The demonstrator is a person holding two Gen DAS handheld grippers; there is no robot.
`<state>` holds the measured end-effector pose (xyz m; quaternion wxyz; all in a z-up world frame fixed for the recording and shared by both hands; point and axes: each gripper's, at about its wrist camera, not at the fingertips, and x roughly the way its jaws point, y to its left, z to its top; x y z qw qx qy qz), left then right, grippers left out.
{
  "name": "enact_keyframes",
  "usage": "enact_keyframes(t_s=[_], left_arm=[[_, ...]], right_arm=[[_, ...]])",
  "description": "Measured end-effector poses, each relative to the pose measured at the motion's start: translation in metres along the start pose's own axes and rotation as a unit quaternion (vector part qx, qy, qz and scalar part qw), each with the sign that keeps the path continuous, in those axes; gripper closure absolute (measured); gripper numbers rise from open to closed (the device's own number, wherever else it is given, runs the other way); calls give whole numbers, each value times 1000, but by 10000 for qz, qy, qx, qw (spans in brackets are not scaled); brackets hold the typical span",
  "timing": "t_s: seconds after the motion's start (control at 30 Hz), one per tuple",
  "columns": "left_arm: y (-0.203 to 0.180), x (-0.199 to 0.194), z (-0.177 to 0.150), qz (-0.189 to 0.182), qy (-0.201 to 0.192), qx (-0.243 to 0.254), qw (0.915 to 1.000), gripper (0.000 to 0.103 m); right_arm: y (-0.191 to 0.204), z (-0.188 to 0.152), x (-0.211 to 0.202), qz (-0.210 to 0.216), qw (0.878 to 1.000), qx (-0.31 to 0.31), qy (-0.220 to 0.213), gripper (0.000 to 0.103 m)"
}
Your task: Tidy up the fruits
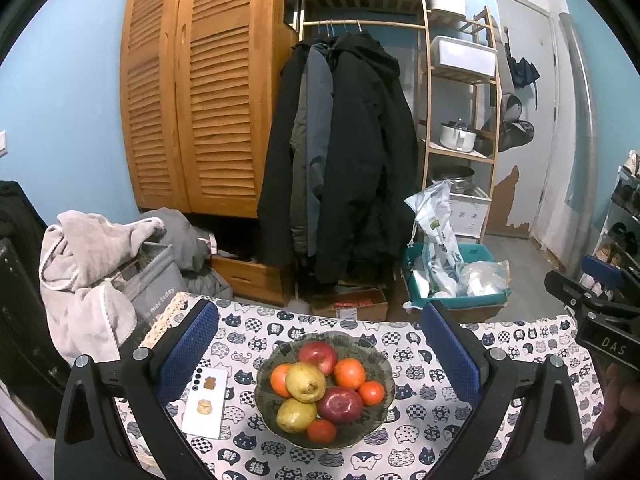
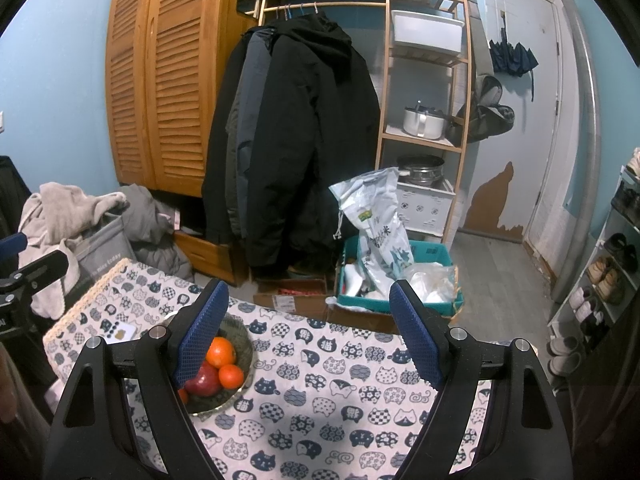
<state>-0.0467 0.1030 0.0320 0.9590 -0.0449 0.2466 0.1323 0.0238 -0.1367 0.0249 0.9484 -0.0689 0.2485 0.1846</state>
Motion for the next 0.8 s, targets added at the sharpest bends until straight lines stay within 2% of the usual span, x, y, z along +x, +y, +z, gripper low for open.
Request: enact_keyframes(t_s=[0.8], left_arm=[[-8,-1,0,-65,50,-38,10000,1]], right_arm=[[1,-1,0,-1,10000,-11,-5,21]])
